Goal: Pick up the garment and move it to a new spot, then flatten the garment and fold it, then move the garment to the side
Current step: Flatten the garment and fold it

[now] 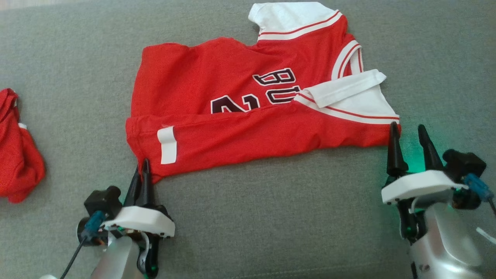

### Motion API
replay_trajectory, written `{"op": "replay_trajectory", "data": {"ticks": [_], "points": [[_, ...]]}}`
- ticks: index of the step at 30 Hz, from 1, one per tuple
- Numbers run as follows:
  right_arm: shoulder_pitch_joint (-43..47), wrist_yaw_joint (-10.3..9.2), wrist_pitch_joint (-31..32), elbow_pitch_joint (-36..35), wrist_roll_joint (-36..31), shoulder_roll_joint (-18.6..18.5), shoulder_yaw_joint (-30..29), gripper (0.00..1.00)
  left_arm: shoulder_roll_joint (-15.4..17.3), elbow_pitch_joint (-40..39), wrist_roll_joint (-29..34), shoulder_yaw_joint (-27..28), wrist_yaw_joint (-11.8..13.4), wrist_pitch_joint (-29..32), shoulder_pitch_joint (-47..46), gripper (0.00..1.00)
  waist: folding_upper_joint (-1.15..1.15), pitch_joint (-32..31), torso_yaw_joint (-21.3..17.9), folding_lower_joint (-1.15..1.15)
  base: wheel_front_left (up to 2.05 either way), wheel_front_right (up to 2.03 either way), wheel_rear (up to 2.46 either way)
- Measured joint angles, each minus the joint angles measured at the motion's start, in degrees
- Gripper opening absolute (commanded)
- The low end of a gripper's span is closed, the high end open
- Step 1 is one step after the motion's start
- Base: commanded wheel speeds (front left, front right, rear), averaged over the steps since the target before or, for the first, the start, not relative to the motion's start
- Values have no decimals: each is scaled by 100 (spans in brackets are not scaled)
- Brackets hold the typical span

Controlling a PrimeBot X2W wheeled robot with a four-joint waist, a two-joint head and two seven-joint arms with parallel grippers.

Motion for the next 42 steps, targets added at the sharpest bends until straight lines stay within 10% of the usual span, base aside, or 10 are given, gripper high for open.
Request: {"op": "replay_trajectory", "data": {"ticks": [4,5,7,29,30,31,42], "points": [[-166,0,0,497,258,-3,144,100,30,-85,-155,-148,-1,1,-4,0,0,33,69,0,0,0,0],[-165,0,-1,669,358,-3,227,87,36,-104,-189,-187,-1,1,-10,0,0,40,89,1,0,0,0],[-199,0,-102,888,572,-14,332,0,58,-146,-286,-280,0,3,-12,0,0,44,126,0,0,0,0],[962,0,-25,746,788,9,-197,5,-5,-609,-493,-332,-102,110,1535,0,0,-1436,319,-1,0,0,0],[998,0,-25,754,813,9,-185,100,-7,-609,-493,-342,-102,111,1562,20,0,-1441,341,-2,0,0,0],[1013,0,-25,769,812,8,-153,100,-5,-619,-485,-343,-102,110,1561,100,0,-1419,353,-2,0,0,0],[414,0,-25,41,499,9,-263,100,-12,-942,333,511,-99,110,299,100,0,-724,271,2,0,0,0]]}}
